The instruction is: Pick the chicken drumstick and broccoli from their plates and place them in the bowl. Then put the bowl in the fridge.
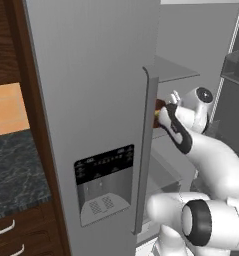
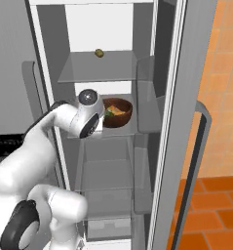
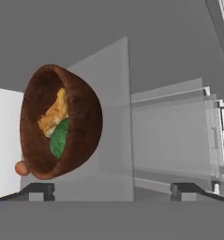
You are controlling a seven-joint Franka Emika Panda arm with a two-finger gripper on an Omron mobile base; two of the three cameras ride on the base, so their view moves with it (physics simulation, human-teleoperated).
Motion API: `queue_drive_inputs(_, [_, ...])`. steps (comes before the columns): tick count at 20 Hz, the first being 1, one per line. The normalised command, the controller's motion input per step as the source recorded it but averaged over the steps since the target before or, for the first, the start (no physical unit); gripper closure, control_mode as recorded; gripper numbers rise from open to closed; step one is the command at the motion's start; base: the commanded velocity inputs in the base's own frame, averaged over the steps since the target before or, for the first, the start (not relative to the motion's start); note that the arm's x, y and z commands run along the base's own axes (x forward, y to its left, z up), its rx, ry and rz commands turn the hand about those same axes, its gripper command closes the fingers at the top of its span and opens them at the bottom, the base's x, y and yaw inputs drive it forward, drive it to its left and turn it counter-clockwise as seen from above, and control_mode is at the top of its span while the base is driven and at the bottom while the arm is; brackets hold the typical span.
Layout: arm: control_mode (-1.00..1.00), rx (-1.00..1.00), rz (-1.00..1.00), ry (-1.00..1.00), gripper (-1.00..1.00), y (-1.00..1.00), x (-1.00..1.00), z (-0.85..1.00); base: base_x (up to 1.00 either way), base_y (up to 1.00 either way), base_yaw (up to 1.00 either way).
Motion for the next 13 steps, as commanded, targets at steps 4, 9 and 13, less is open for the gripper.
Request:
queue_drive_inputs(4, [-1.00,-0.05,0.09,0.00,-1.00,0.14,-1.00,0.51,0.00,0.00,0.00])
queue_drive_inputs(9, [-1.00,-0.11,0.13,0.00,-1.00,0.22,-1.00,0.26,0.00,0.00,0.00])
queue_drive_inputs(13, [-1.00,-0.08,0.09,0.00,-1.00,0.06,-1.00,0.09,0.00,0.00,0.00])
